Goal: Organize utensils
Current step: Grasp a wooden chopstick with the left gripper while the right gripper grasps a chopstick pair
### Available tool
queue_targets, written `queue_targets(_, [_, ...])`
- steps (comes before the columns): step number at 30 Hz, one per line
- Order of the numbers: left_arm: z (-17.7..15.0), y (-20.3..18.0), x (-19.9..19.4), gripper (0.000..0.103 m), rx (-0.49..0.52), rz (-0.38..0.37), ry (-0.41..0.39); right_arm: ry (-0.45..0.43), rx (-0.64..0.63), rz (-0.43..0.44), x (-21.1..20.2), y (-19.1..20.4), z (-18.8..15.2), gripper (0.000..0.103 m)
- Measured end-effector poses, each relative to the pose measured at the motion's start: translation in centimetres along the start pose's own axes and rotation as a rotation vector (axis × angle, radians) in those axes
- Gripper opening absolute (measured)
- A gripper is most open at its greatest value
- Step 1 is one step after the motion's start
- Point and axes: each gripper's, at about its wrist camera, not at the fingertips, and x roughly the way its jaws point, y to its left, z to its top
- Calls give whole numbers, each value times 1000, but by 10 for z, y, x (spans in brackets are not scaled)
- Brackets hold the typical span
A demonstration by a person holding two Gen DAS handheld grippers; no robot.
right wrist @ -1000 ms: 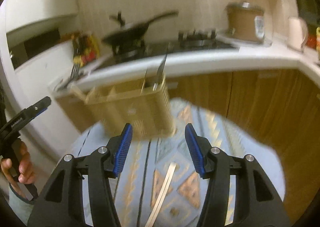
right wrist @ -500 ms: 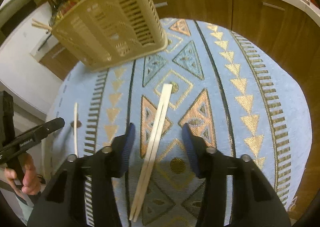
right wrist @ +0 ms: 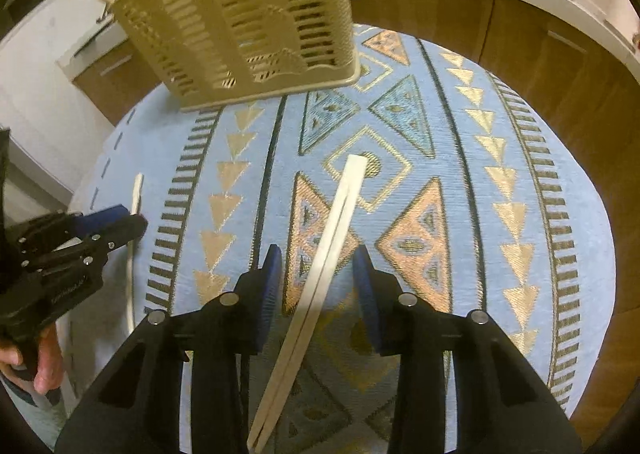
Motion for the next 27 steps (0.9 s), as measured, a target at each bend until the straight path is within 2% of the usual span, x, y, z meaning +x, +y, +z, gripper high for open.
queue_targets(2, [1, -8, 1, 25, 33, 38, -7, 0, -48, -44, 1, 8, -1, 34])
queue_targets(3, [1, -12, 1, 19, 56, 50, -12, 0, -62, -56, 2, 10, -1, 34])
queue_targets(6, [0, -20, 1, 7, 81, 63, -16, -3, -114, -101, 3, 15, -3, 20])
queue_targets(7, [0, -22, 1, 6, 89, 68, -21, -1, -114, -97, 3, 15, -4, 15])
queue_targets(10, [-4, -21, -2, 5, 108, 69, -31, 9, -120, -83, 1, 12, -6, 13])
queue_targets(12, [-5, -20, -4, 4, 113, 43, -26, 18, -119, -59, 0, 7, -8, 12])
queue_targets(15, [-5, -10, -5, 4, 133, -70, 3, 49, -104, -16, -5, -2, -9, 11])
queue_targets(17, [-3, -5, -6, 4, 151, -113, 20, 70, -85, 11, -7, -10, -9, 11])
queue_targets(22, [5, 8, -3, 5, 136, -204, 86, 120, -86, 21, -4, -15, 2, 12])
queue_targets(24, [11, 10, -1, 14, 144, -228, 120, 148, -95, 24, -4, -12, 4, 13])
queue_targets(27, [16, 9, -1, 15, 163, -212, 142, 186, -93, 33, 1, -14, 13, 13])
